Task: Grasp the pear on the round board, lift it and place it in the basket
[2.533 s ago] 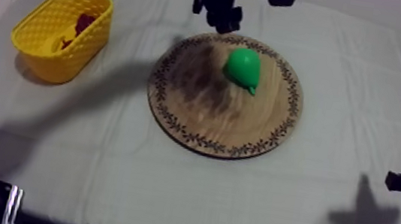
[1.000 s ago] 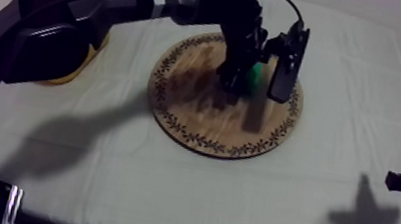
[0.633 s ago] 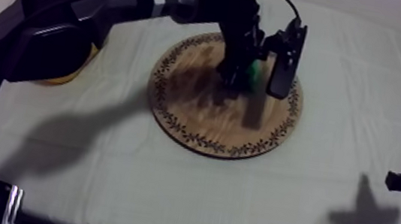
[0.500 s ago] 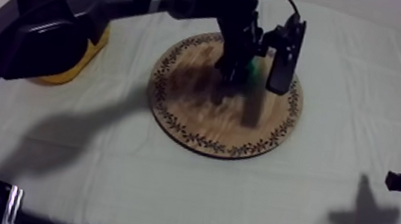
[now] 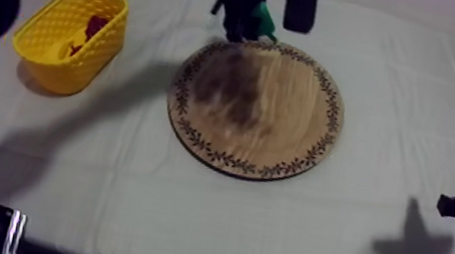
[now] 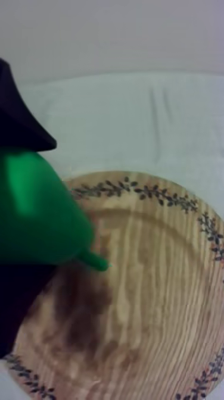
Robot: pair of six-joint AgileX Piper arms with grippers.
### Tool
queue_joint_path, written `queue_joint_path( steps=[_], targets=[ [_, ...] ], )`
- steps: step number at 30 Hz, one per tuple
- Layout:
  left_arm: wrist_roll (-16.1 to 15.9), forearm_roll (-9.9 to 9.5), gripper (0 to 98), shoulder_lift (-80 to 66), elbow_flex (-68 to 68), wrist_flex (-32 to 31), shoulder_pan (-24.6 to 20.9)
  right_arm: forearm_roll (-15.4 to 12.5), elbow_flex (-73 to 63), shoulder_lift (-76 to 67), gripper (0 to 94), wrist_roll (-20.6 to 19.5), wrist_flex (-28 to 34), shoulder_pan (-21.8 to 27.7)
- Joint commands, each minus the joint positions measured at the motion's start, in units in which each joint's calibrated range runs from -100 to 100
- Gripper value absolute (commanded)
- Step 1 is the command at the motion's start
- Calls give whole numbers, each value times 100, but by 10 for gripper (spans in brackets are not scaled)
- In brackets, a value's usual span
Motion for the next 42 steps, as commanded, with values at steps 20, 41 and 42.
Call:
queue_joint_path(
  steps=[20, 41, 42],
  targets=[
    [838, -418, 354, -2653, 2090, -255, -1748, 1, 5, 1, 5, -4, -5, 1],
    [1561, -282, 273, -2537, 3909, -891, -2500, 1, 5, 1, 5, -4, -5, 7],
    [1622, -246, 275, -2519, 3961, -894, -2502, 1, 5, 1, 5, -4, -5, 8]
  ],
)
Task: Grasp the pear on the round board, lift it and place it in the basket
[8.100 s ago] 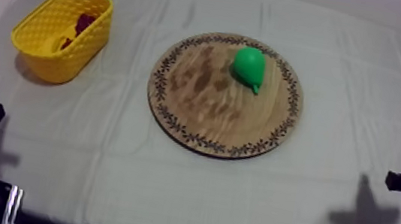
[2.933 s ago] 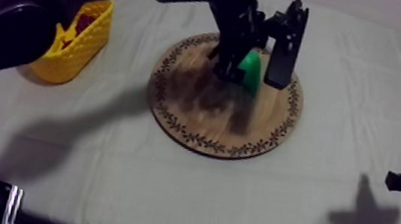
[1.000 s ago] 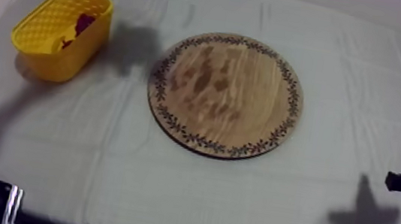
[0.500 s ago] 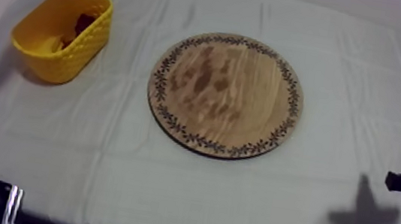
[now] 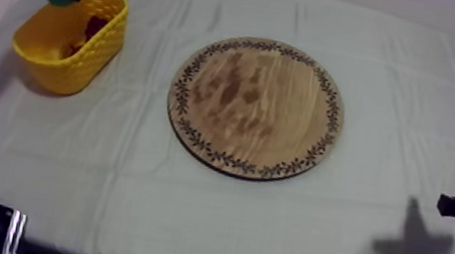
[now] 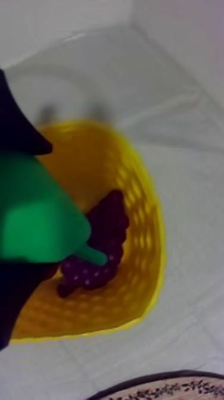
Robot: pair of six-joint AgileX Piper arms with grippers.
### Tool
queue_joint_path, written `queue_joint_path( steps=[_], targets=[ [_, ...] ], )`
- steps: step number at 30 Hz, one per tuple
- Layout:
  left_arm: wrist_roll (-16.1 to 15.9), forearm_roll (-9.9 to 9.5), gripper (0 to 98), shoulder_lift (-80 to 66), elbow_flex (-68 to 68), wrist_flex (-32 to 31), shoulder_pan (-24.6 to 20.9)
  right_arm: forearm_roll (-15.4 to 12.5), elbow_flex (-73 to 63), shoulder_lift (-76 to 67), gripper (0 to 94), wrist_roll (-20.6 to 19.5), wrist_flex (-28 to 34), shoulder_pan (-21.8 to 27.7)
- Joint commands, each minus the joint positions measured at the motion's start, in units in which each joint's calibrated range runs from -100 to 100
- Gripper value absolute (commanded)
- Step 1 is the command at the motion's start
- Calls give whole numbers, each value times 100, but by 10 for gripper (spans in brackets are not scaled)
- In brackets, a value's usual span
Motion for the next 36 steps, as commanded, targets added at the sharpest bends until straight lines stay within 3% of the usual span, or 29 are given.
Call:
queue_joint_path(
  steps=[1, 7, 16, 20, 27, 30, 36],
  targets=[
    [198, 70, 280, 34, 151, -7, -3, 1, 5, 1, 5, 2, -5, 5],
    [635, 89, 303, 171, 336, -268, -1, 1, 5, 1, 5, 2, -5, 5],
    [916, 19, 329, 290, 521, -390, -23, 1, 5, 1, 5, 2, -5, 5],
    [1033, 9, 457, 293, 468, -399, -33, 1, 5, 1, 5, 2, -5, 5],
    [1206, -20, 868, 245, 395, -427, -48, 1, 5, 1, 5, 2, -5, 5],
    [1232, -34, 930, 186, 398, -544, -58, 1, 5, 1, 5, 2, -5, 5],
    [1250, -38, 957, 14, 434, -765, -98, 1, 5, 1, 5, 2, -5, 5]
  ],
)
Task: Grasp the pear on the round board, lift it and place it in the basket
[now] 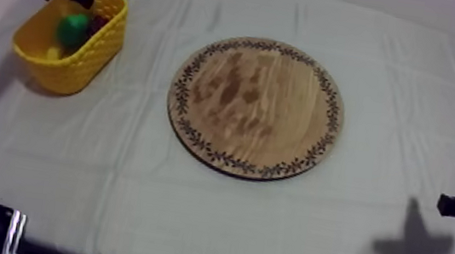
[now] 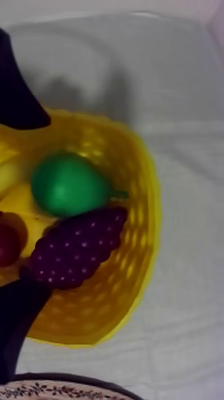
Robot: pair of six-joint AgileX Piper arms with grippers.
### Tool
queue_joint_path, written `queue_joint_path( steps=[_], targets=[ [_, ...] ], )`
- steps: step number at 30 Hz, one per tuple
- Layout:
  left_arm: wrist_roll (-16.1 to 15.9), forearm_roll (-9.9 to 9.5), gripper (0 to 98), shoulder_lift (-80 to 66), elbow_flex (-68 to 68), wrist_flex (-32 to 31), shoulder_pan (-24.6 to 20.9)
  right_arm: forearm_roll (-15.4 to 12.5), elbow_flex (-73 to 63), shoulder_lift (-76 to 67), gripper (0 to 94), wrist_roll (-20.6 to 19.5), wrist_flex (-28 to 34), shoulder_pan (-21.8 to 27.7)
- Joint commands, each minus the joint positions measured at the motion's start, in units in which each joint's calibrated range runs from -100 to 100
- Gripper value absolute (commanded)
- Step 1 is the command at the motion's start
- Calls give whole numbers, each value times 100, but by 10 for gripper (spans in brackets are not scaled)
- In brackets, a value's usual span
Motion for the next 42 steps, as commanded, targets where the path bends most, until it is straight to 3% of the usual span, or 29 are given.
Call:
queue_joint_path(
  steps=[1, 6, 10, 17, 23, 29, 37, 42],
  targets=[
    [14, 12, 957, -74, -2, -19, -19, 1, 5, 1, 5, -2, 5, -1],
    [21, 119, 943, -419, 126, -286, -132, 1, 5, 1, 5, -2, 5, -6],
    [20, 280, 877, -872, 264, -530, -297, 1, 5, 1, 5, 0, 5, -3],
    [19, 404, 550, -2168, 1154, -1634, -514, 1, 5, 1, 5, -2, 5, -1],
    [87, 414, 342, -3466, 1959, -1876, -538, 1, 5, 1, 5, -1, 5, -1],
    [141, 424, 66, -4948, 2847, -2176, -555, 1, 5, 1, 5, -2, 5, -1],
    [82, 409, 4, -7122, 4419, -2321, -453, 1, 5, 1, 5, -2, 5, -1],
    [592, 147, 1, -8579, 5516, -2384, -382, 1, 5, 1, 5, -2, 5, -3]
  ],
)
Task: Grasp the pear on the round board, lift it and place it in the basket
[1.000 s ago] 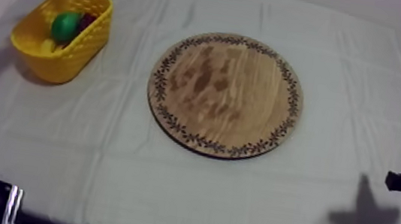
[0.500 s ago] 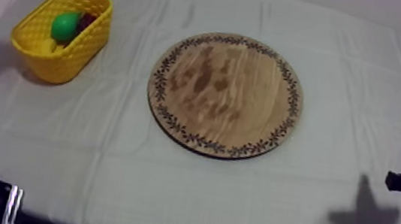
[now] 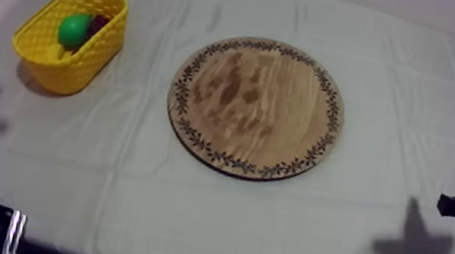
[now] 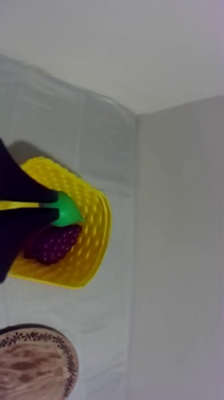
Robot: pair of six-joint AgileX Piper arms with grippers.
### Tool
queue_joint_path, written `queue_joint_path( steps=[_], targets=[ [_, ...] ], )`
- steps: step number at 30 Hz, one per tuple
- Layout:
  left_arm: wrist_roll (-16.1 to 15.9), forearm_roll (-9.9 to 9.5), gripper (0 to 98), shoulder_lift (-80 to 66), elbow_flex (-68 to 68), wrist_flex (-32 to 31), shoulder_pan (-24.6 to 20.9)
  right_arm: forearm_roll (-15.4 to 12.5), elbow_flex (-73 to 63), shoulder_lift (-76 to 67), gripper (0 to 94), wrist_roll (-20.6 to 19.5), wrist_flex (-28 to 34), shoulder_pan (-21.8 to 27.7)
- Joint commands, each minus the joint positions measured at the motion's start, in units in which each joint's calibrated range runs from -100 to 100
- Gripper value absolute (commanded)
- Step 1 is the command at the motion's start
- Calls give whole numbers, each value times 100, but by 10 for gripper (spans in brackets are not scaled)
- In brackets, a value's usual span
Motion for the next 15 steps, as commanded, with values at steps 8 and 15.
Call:
queue_joint_path(
  steps=[8, 15],
  targets=[
    [302, -202, 0, -2705, 2163, -300, 191, 1, 5, 1, 5, 0, -3, 2],
    [124, -210, 0, -3468, 3186, -710, 169, 1, 5, 1, 5, 0, -3, 2]
  ],
)
